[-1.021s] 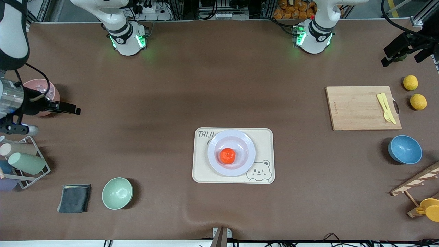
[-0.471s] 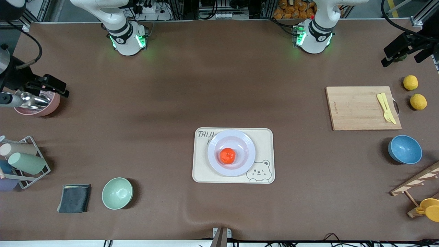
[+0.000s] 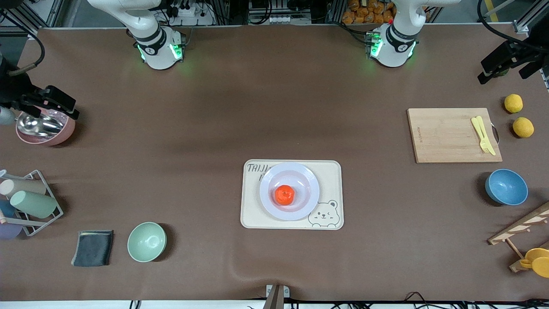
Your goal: Place orange and plate with both arms
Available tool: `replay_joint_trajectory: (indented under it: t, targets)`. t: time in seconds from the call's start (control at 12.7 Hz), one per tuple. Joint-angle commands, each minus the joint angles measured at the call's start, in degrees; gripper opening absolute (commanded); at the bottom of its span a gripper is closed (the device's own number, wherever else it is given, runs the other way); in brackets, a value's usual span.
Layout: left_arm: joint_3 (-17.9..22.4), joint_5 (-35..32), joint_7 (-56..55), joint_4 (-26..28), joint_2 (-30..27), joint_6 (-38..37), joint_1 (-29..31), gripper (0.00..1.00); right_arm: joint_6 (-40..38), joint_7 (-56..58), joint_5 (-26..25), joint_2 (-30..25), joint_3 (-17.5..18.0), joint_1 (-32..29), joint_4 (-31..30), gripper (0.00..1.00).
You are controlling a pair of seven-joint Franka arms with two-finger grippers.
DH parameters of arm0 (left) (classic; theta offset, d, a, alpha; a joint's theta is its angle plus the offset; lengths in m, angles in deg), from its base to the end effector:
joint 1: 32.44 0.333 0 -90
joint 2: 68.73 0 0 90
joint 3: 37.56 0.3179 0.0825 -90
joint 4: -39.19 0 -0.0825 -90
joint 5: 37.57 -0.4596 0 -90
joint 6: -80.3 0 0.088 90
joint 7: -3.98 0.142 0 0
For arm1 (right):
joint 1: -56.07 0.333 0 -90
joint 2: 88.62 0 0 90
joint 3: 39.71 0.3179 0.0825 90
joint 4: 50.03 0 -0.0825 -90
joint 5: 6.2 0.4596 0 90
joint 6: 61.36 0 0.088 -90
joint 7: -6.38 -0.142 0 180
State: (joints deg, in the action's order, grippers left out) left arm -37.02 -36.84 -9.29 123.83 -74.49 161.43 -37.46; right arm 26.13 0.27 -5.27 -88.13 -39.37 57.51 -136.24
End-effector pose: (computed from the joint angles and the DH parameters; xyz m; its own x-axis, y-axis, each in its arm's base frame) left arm 0.5768 -0.0469 0.6887 0.9879 0.1509 0.0351 0.1502 -0.9884 0.0221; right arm 0.6289 0.0219 0.6182 0.9971 -0.0748 0.0120 -0.0746 -0.9971 -0.0176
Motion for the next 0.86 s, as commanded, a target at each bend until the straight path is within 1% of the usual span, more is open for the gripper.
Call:
replay_joint_trajectory:
  t: [0.0, 0.79]
  targets:
    - [0.17, 1.47, 1.41, 0.78, -1.01, 0.6, 0.54, 1.0, -0.22, 0.05, -1.02, 0.12, 0.89, -1.01, 0.77, 1.0]
    - [0.08, 0.59, 1.14, -0.8, 0.4, 0.43, 0.36, 1.0, -0.39, 0.05, -1.19, 0.21, 0.71, -0.66, 0.69, 1.0]
